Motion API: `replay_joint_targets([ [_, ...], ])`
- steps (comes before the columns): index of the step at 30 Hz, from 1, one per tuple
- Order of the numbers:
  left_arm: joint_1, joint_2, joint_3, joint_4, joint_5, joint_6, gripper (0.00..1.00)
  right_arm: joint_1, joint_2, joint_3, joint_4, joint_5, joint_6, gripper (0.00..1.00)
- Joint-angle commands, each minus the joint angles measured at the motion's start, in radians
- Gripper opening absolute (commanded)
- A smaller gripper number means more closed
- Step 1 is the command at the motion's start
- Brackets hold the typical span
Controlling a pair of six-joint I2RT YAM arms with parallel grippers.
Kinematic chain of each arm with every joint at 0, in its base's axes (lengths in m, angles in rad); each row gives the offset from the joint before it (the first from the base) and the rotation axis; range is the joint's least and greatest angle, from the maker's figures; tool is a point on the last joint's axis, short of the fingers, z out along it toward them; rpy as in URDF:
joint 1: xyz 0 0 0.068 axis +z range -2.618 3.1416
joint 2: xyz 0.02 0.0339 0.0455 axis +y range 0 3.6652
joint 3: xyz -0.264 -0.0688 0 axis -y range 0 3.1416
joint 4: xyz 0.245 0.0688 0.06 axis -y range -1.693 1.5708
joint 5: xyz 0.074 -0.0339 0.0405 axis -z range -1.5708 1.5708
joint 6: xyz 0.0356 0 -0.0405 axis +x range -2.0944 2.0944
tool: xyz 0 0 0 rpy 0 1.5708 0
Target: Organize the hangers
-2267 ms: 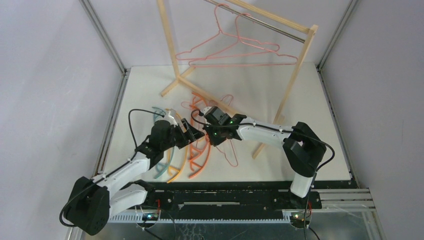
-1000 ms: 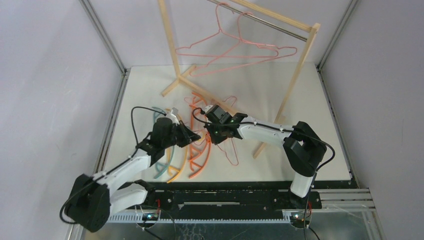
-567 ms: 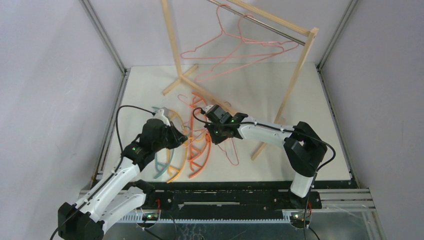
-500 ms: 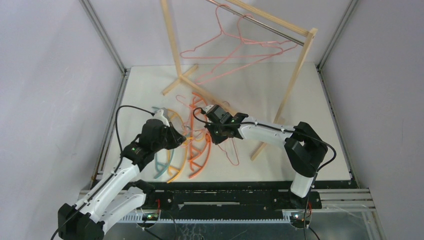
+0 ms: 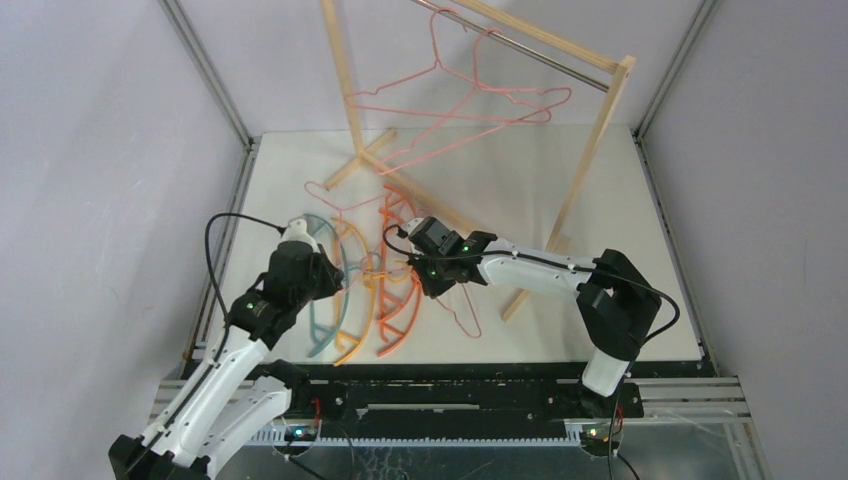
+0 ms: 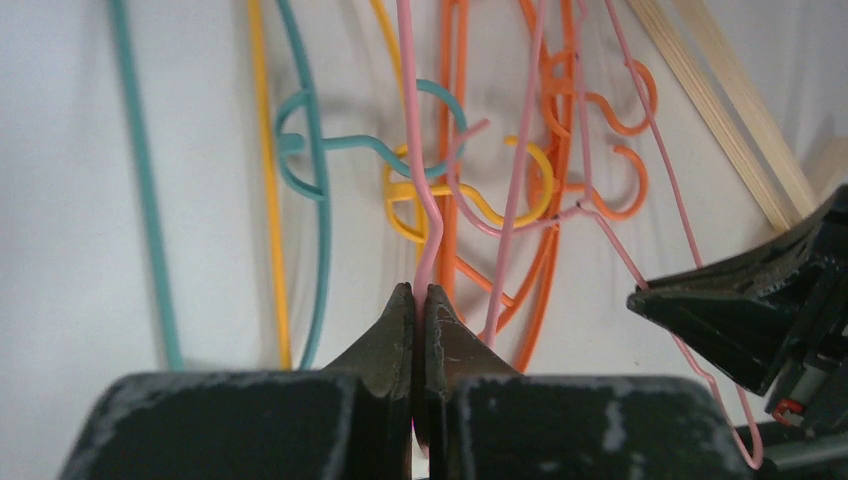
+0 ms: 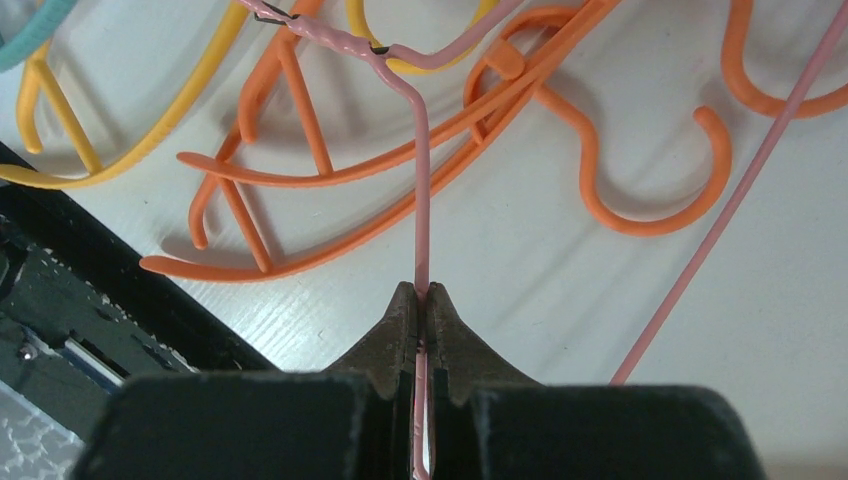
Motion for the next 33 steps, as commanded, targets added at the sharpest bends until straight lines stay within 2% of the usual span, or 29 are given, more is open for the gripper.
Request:
replay_joint_targets([
  [1, 0.018, -0.022, 0.081, -0.069, -0.128, 0.054, 0.0, 0.003, -0.061, -0.001, 0.007, -0.027, -0.017, 0.0],
  [11, 0.061, -0.025, 0.101, -0.109, -0.187, 0.116, 0.0, 0.001, -0.238, 0.043, -0.108, -0.242, -0.04, 0.0],
  [17, 0.064, -0.026, 0.108, -0.108, -0.196, 0.134, 0.0, -0.041, -0.401, 0.076, -0.14, -0.437, 0.047, 0.0],
  [21, 0.067, -0.016, 0.119, -0.09, -0.186, 0.139, 0.0, -0.084, -0.482, 0.086, -0.159, -0.496, 0.115, 0.0],
  [24, 0.067, -0.007, 0.125, -0.068, -0.17, 0.14, 0.0, -0.123, -0.554, 0.087, -0.191, -0.458, 0.172, 0.0],
  [29, 0.067, 0.02, 0.136, -0.025, -0.146, 0.153, 0.0, -0.159, -0.681, 0.069, -0.281, -0.278, 0.229, 0.0],
  [33, 0.067, 0.039, 0.156, -0.001, -0.126, 0.157, 0.0, -0.178, -0.781, 0.04, -0.266, -0.138, 0.313, 0.0],
])
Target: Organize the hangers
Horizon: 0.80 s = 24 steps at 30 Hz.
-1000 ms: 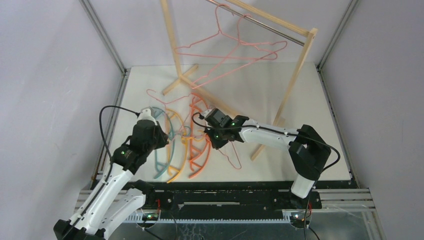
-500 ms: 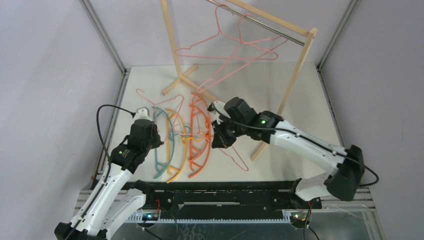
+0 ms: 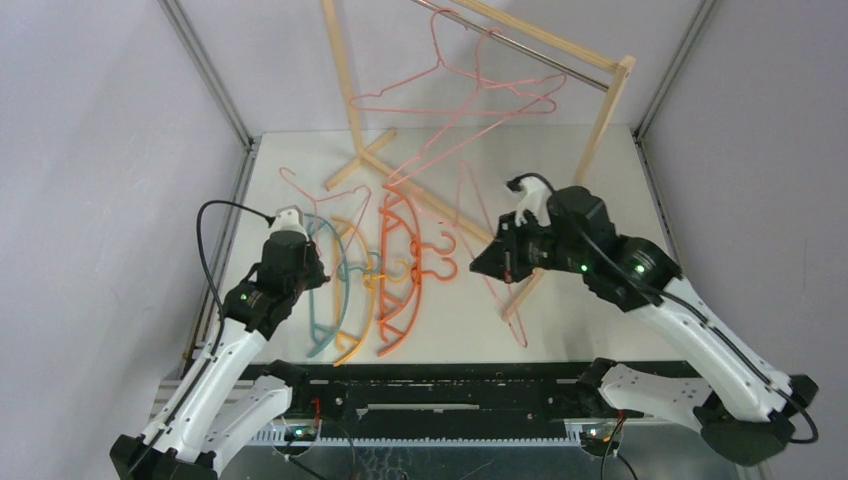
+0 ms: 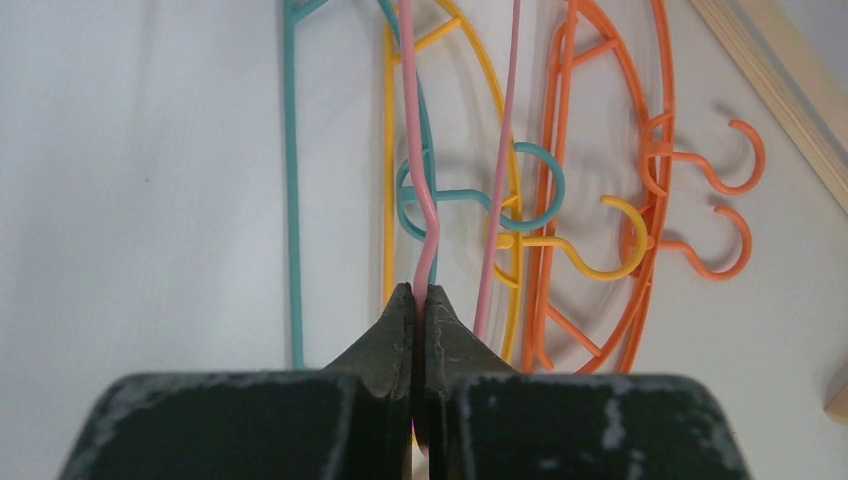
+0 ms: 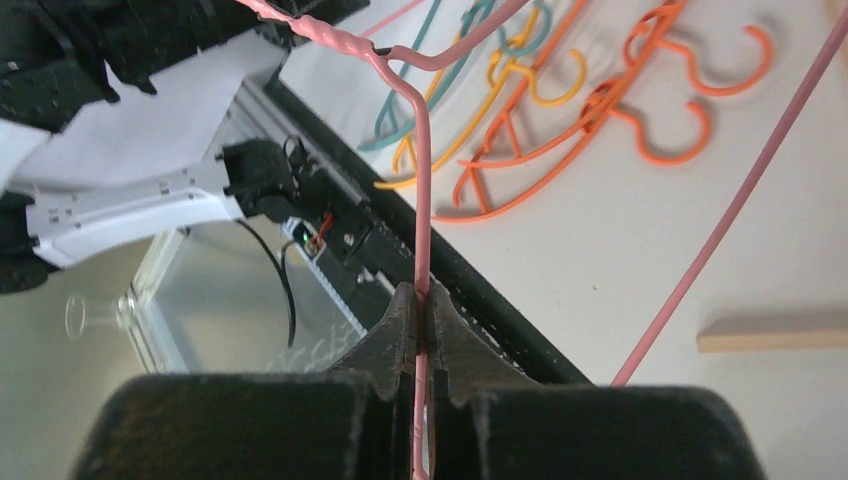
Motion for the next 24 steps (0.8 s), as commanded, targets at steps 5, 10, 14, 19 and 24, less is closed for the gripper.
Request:
replay_joint_targets([
  [5, 0.006, 0.019, 0.093, 0.079, 0.047, 0.04, 0.0, -0.016, -0.158, -0.008, 0.067, 0.363, 0.215, 0.0],
  [10, 0.006, 0.007, 0.108, 0.068, 0.057, 0.051, 0.0, -0.015, -0.195, -0.007, 0.15, 0.527, 0.273, 0.0],
  [14, 0.006, -0.001, 0.111, 0.055, 0.056, 0.059, 0.0, -0.015, -0.19, -0.007, 0.218, 0.615, 0.275, 0.0],
  [19, 0.006, -0.018, 0.102, 0.046, 0.056, 0.06, 0.0, -0.015, -0.179, -0.007, 0.371, 0.646, 0.231, 0.0],
  [24, 0.006, -0.023, 0.093, 0.041, 0.056, 0.063, 0.0, -0.02, -0.152, 0.007, 0.458, 0.631, 0.196, 0.0],
])
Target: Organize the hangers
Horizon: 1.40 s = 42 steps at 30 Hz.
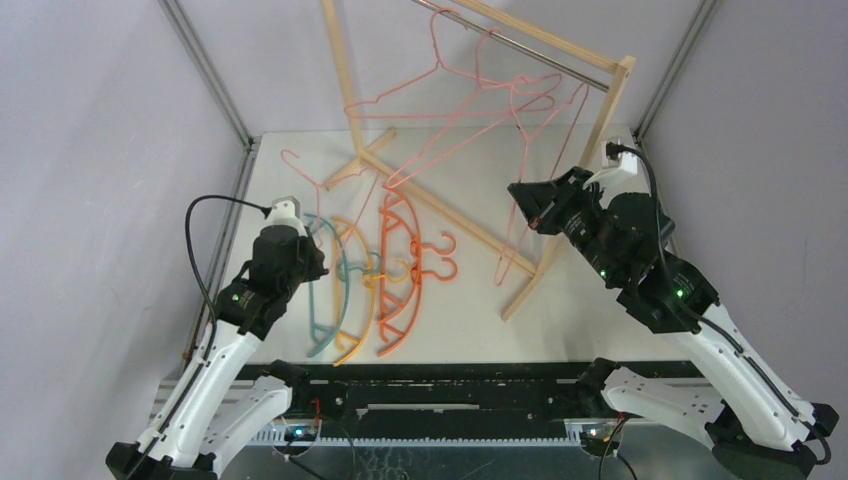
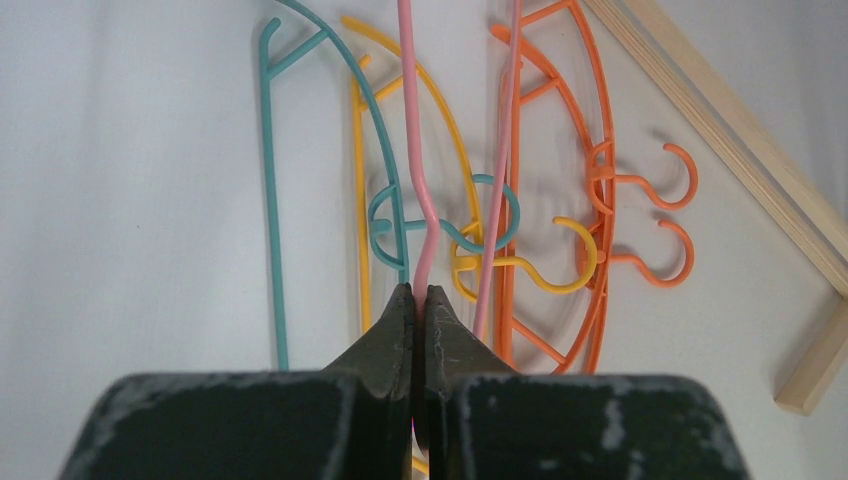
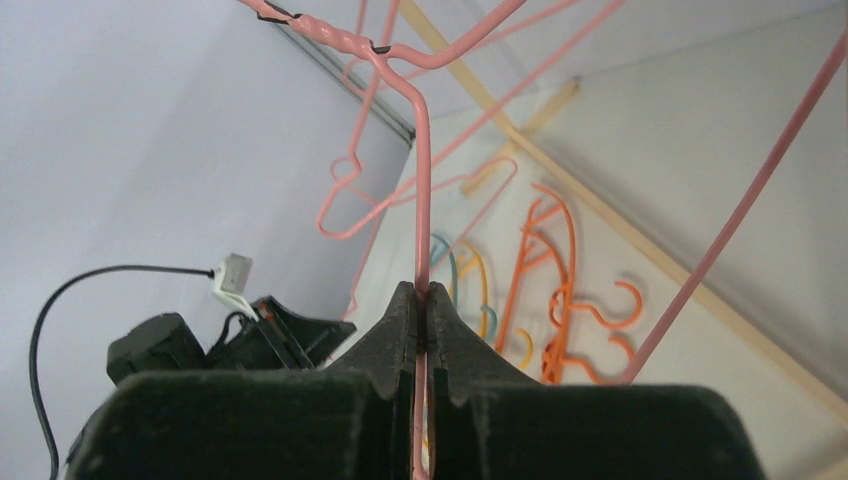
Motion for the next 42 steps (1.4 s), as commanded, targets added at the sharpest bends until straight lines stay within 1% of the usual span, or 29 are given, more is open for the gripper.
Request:
replay_joint_targets([
  [1, 0.005, -0.017, 0.025, 0.021, 0.012, 0.027, 0.0, -0.01, 0.03, 0.029, 0.167, 0.008, -0.042, 0.0],
  [4, 0.005, -0.012, 0.023, 0.022, 0.013, 0.03, 0.0, -0.01, 0.064, 0.05, 0.188, -0.008, -0.063, 0.0],
  [8, 0.005, -0.013, 0.022, 0.023, 0.018, 0.034, 0.0, -0.015, 0.079, 0.054, 0.222, 0.039, -0.121, 0.0],
  [14, 0.005, -0.021, 0.024, 0.014, 0.009, 0.04, 0.0, -0.122, 0.09, 0.058, 0.248, 0.002, -0.132, 0.0],
  [22, 0.005, -0.005, 0.023, 0.027, 0.015, 0.039, 0.0, -0.176, 0.106, 0.071, 0.264, -0.03, -0.152, 0.0],
  [27, 0.006, 0.002, 0.013, 0.044, 0.014, 0.032, 0.0, -0.176, 0.117, 0.076, 0.23, -0.097, -0.104, 0.0],
  [32, 0.005, 0.006, 0.003, 0.064, 0.022, 0.017, 0.0, -0.153, 0.101, 0.067, 0.215, -0.062, -0.126, 0.0],
  [37, 0.005, 0.005, 0.003, 0.075, 0.02, 0.007, 0.0, -0.21, 0.105, 0.089, 0.192, -0.048, -0.136, 0.0],
  [42, 0.005, -0.005, -0.005, 0.062, 0.015, 0.005, 0.0, -0.259, 0.125, 0.082, 0.152, -0.057, -0.104, 0.0],
])
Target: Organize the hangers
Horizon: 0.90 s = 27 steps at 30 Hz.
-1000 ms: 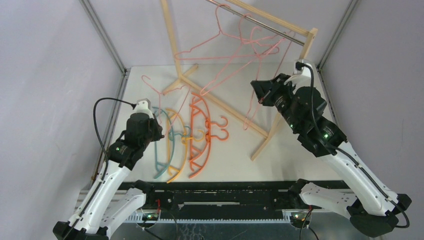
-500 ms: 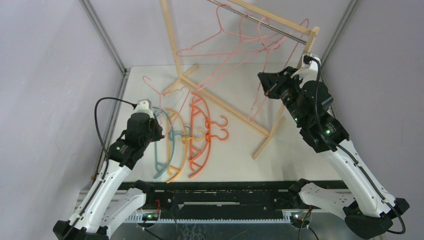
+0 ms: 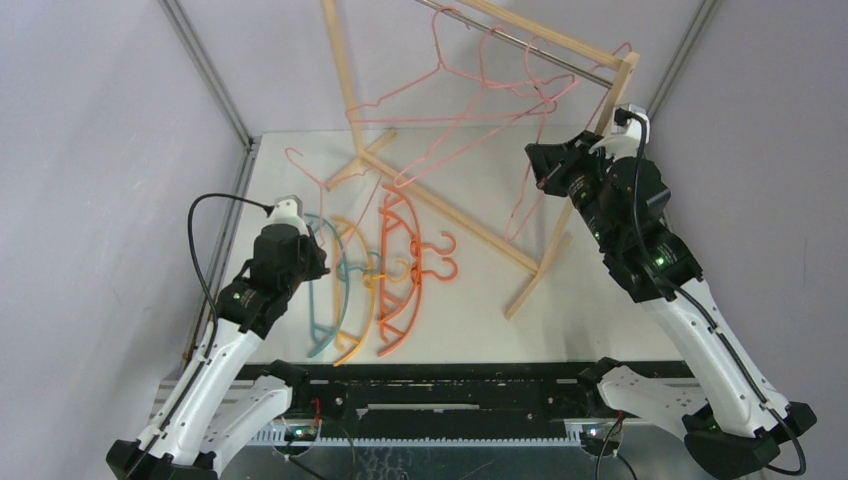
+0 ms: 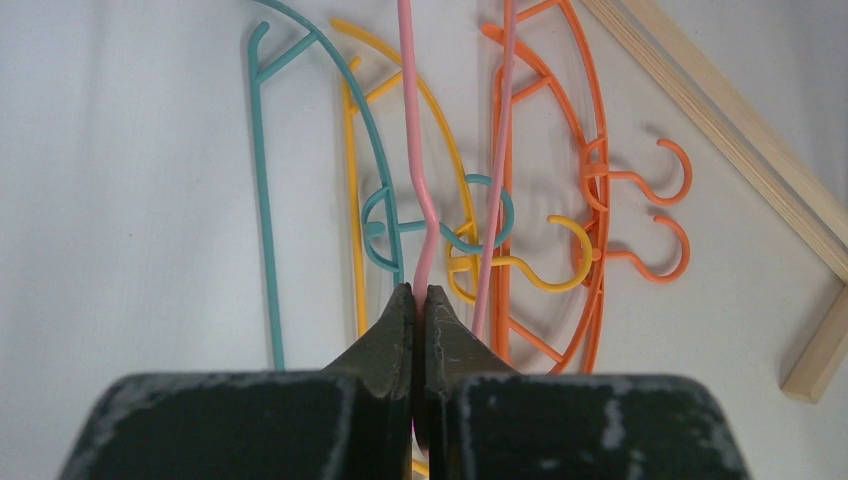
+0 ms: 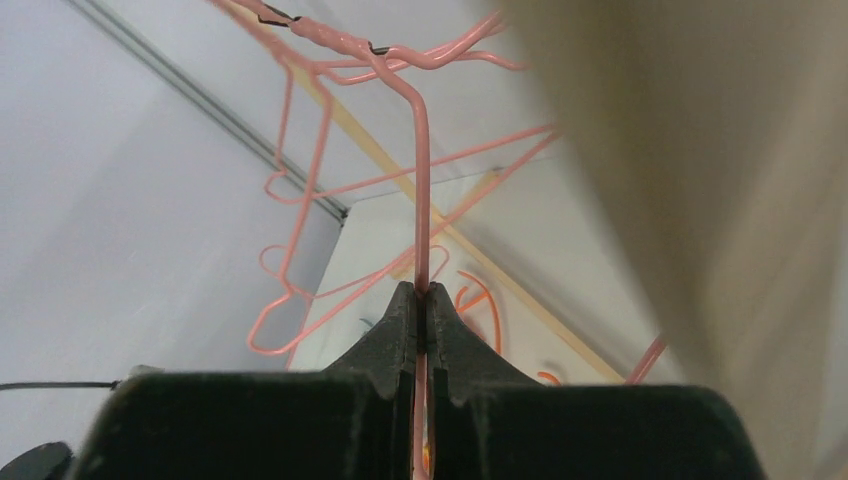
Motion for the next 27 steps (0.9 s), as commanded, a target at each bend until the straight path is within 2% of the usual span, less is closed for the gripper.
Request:
replay_joint_targets([
  [1, 0.005, -0.019, -0.008, 0.045, -0.003, -0.007, 0.0, -0.039, 0.013, 0.034, -0.01, -0.001, 0.022, 0.0],
  [7, 0.005, -0.058, -0.015, 0.027, 0.001, 0.044, 0.0, -0.05, 0.02, 0.002, -0.033, -0.017, 0.047, 0.0],
  [8, 0.005, -0.069, -0.016, 0.028, 0.003, 0.056, 0.0, -0.049, 0.021, -0.002, -0.039, -0.023, 0.053, 0.03],
  [16, 0.006, -0.152, -0.002, 0.026, 0.019, 0.198, 0.0, -0.021, -0.004, -0.003, -0.112, -0.079, 0.069, 0.3],
  [19, 0.006, -0.157, 0.006, 0.023, 0.009, 0.234, 0.0, 0.013, -0.025, -0.001, -0.145, -0.07, 0.057, 0.5],
  [27, 0.005, -0.115, 0.052, 0.066, -0.031, 0.426, 0.0, 0.183, -0.041, 0.046, -0.23, 0.025, 0.006, 0.54],
])
